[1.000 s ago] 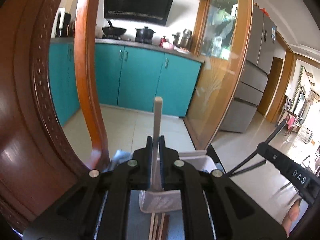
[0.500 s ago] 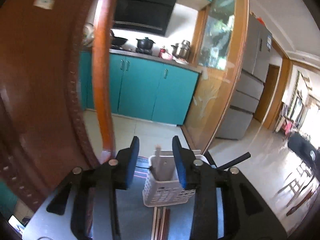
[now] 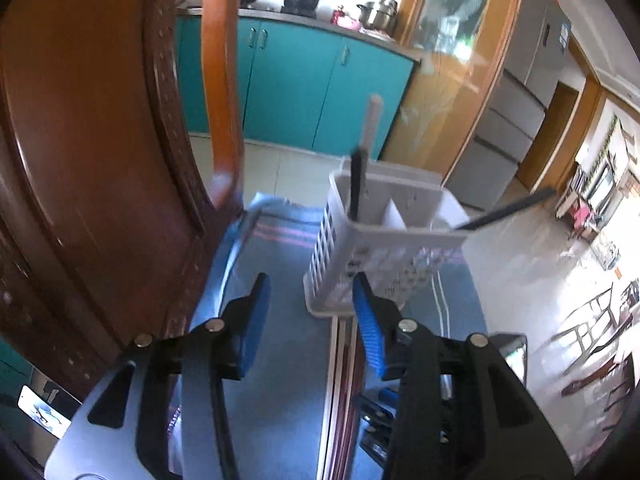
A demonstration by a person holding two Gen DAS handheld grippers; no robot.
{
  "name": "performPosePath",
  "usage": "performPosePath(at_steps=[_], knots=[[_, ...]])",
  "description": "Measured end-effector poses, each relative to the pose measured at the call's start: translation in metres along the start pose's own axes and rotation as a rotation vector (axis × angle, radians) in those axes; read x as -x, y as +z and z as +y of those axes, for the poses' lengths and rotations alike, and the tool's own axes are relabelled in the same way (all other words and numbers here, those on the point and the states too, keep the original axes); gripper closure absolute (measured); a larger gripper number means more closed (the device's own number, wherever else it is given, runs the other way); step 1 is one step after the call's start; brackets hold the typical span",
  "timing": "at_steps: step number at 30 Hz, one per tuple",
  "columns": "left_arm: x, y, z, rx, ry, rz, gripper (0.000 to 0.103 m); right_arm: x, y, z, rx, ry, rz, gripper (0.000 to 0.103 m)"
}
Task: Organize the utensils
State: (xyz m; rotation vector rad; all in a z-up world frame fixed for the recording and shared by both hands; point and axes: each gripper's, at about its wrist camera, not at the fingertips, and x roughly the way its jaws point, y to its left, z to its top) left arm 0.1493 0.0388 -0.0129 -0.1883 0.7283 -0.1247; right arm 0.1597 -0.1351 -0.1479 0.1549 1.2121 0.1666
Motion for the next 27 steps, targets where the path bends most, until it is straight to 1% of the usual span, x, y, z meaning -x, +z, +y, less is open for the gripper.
performPosePath(at_steps=[2,4,5,6,7,8,11,14,15,17,19,21,24,26,27], knots=[[-0.006,-0.004,-0.002,-0.022,0.009,0.025,0.057,-0.001,0.0,0.012,0.038,-0.056,-0.015,0.072],[-0.01,-0.007,-0.001,-0.034,0.016,0.045,0.057,0.0,0.0,0.015,0.035,-0.066,-0.01,0.074],[-0.011,-0.008,0.0,-0.035,0.021,0.048,0.057,0.0,0.0,0.015,0.031,-0.051,0.002,0.077],[-0.012,-0.009,0.002,-0.035,0.031,0.054,0.057,0.001,0.001,0.014,0.024,-0.014,0.024,0.085],[-0.013,-0.009,0.003,-0.033,0.037,0.061,0.055,0.0,0.002,0.01,0.017,-0.007,0.034,0.095],[-0.015,-0.01,0.005,-0.029,0.043,0.07,0.055,0.002,0.002,0.007,0.011,-0.007,0.042,0.096],[-0.022,-0.011,0.01,-0.016,0.049,0.097,0.055,0.006,0.005,-0.004,-0.009,-0.001,0.046,0.096],[-0.027,-0.014,0.014,-0.01,0.055,0.119,0.054,0.012,0.004,-0.018,-0.016,-0.042,0.047,0.096],[-0.029,-0.016,0.015,-0.012,0.058,0.126,0.051,0.015,0.004,-0.021,-0.019,-0.054,0.045,0.096],[-0.034,-0.018,0.015,-0.018,0.062,0.148,0.049,0.021,0.005,-0.026,-0.018,-0.089,0.015,0.096],[-0.043,-0.022,0.013,-0.021,0.056,0.186,0.049,0.026,0.005,-0.03,-0.01,-0.099,-0.013,0.094],[-0.053,-0.028,0.012,-0.022,0.049,0.224,0.049,0.027,0.005,-0.034,-0.01,-0.107,-0.011,0.09],[-0.075,-0.041,0.007,-0.027,0.044,0.297,0.049,0.026,0.001,-0.039,-0.02,-0.112,0.004,0.089],[-0.086,-0.051,0.003,-0.052,0.066,0.318,0.049,0.022,0.0,-0.046,-0.038,-0.1,0.023,0.089],[-0.092,-0.058,0.001,-0.068,0.092,0.33,0.049,0.024,0.0,-0.05,-0.051,-0.091,0.019,0.088]])
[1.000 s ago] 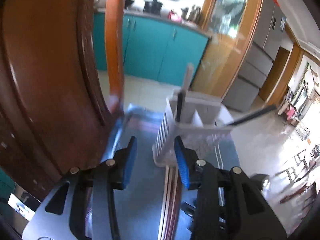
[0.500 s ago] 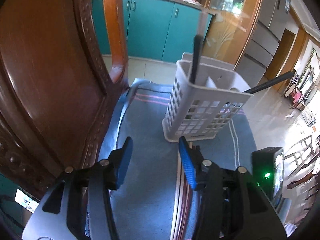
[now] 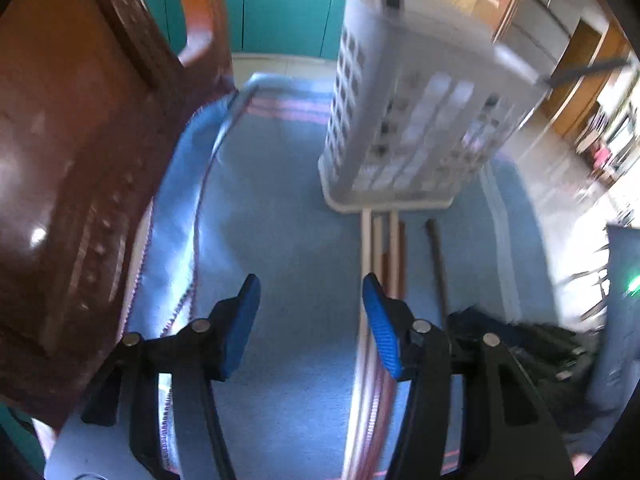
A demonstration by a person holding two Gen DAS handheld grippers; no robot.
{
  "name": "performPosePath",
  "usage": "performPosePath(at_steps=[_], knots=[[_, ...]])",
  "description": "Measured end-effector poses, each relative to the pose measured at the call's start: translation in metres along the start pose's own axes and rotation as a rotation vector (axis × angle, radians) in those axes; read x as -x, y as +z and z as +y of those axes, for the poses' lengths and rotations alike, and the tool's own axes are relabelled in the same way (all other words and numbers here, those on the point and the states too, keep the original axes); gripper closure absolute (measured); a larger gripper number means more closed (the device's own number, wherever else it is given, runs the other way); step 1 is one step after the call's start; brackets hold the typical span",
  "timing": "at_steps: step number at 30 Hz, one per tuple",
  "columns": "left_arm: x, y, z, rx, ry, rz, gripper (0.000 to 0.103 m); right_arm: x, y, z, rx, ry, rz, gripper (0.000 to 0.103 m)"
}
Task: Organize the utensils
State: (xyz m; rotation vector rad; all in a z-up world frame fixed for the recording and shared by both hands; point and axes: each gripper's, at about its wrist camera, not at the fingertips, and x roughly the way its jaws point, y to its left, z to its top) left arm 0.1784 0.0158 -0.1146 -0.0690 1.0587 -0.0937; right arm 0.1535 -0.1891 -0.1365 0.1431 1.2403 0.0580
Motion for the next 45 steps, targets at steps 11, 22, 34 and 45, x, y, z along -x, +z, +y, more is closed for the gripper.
performPosePath(at_steps=[11,22,34,45], knots=[[-0.019,-0.01,-0.013,-0.043,-0.001,0.059,0.043,0.008,-0.004,-0.039,-0.112,0.01,0.019,0.102],[-0.038,-0.012,-0.016,-0.061,0.008,0.073,0.037,0.032,-0.004,-0.053,-0.103,0.016,-0.042,0.096],[-0.043,-0.006,-0.003,-0.028,0.013,0.074,0.039,0.029,0.0,-0.05,-0.109,-0.005,-0.034,0.085],[-0.035,-0.016,-0.017,-0.055,0.018,0.067,0.051,0.015,0.002,-0.03,-0.07,-0.02,-0.028,0.074]])
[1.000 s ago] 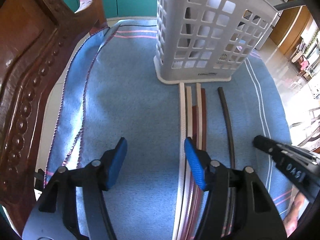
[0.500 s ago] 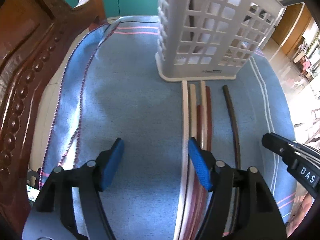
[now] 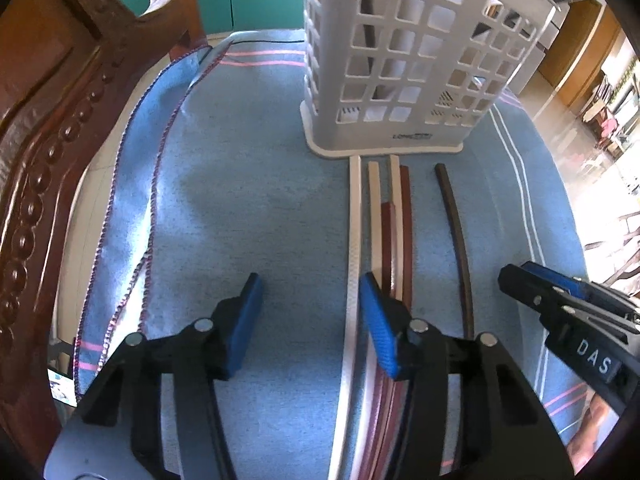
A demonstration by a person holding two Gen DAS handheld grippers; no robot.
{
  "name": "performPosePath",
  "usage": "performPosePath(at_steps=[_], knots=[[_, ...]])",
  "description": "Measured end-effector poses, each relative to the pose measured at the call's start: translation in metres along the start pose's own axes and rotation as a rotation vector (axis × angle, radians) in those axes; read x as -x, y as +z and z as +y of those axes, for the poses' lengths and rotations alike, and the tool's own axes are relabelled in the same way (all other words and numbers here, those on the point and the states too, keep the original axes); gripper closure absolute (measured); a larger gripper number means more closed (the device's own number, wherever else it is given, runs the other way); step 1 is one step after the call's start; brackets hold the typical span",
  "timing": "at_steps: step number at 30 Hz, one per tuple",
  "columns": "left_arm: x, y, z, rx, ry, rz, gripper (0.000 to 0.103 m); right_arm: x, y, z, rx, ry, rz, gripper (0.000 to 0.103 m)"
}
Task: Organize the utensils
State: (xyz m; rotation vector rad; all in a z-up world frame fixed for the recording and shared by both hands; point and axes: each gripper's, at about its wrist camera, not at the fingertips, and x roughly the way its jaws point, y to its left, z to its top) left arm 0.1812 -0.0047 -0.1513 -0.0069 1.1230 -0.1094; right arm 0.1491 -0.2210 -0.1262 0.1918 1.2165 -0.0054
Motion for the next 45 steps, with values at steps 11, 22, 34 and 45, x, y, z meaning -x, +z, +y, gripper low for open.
performPosePath(at_steps=[11,22,34,45], knots=[[0.002,-0.003,0.016,0.122,-0.185,0.053,0.096,0.001,0.003,0.005,0.001,-0.025,-0.026,0.07],[0.005,0.001,0.022,0.124,-0.182,0.018,0.079,0.008,0.01,0.004,0.005,0.019,-0.052,0.07],[-0.006,0.023,0.017,0.099,-0.094,-0.014,0.076,-0.018,0.025,0.038,0.102,-0.026,-0.048,0.064],[-0.003,0.017,0.023,0.093,-0.095,-0.014,0.076,-0.016,0.01,0.039,0.082,-0.105,-0.032,0.093]])
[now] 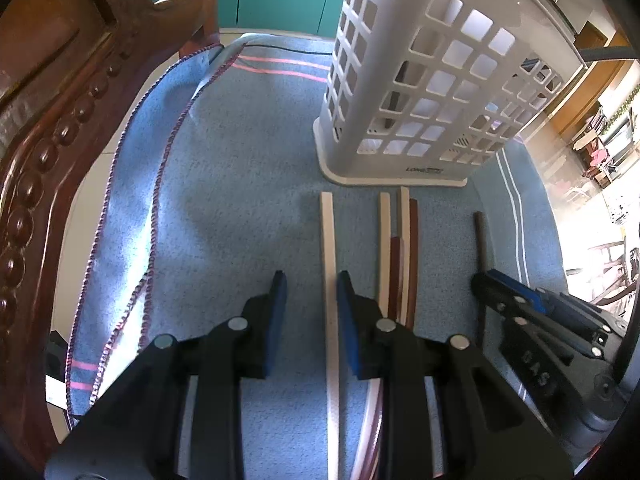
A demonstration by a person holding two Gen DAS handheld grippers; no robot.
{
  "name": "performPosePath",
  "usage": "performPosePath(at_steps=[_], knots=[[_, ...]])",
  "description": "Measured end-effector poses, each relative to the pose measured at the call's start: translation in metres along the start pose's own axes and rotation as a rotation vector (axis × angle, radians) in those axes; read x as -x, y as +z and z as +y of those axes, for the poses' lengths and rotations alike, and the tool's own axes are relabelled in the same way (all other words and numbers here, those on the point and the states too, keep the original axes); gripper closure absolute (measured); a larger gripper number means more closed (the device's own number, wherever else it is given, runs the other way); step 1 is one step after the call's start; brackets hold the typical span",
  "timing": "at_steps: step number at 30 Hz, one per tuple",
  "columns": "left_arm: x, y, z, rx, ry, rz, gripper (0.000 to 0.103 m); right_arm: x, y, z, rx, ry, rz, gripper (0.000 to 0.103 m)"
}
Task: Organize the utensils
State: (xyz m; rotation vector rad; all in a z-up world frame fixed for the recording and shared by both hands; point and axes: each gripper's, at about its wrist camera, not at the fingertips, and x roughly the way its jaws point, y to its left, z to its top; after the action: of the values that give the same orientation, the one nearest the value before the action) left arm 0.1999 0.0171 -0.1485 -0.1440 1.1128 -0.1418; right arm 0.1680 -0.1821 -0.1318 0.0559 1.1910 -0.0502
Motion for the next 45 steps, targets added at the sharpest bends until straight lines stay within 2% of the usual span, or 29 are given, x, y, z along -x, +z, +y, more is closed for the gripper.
performPosePath(at_steps=[5,7,15,26,29,34,40,45], knots=[[-0.002,0.002,-0.005,-0.001,0.007,0.001,0.076,0.013,-0.014,-0.015,0.016,-0.039,-0.002,0.093],[-0.003,0.004,-0.008,0.0,0.005,0.0,0.072,0.018,-0.016,-0.015,0.033,-0.047,-0.019,0.093],[-0.005,0.004,-0.02,-0.047,0.049,-0.014,0.063,0.031,-0.018,0.005,0.069,-0.098,-0.067,0.091],[-0.004,0.005,-0.015,-0.032,0.062,-0.019,0.062,0.029,-0.02,0.009,0.07,-0.105,-0.056,0.091],[-0.004,0.006,-0.012,-0.032,0.067,-0.018,0.062,0.026,-0.02,0.008,0.07,-0.107,-0.055,0.087],[-0.006,0.006,-0.014,-0.053,0.088,-0.023,0.062,0.025,-0.02,0.007,0.068,-0.119,-0.055,0.076],[-0.01,0.006,-0.024,-0.09,0.135,-0.035,0.062,0.011,-0.02,0.002,0.048,-0.134,-0.029,0.069],[-0.012,0.007,-0.026,-0.098,0.147,-0.043,0.061,0.009,-0.019,-0.002,0.026,-0.119,-0.027,0.067]])
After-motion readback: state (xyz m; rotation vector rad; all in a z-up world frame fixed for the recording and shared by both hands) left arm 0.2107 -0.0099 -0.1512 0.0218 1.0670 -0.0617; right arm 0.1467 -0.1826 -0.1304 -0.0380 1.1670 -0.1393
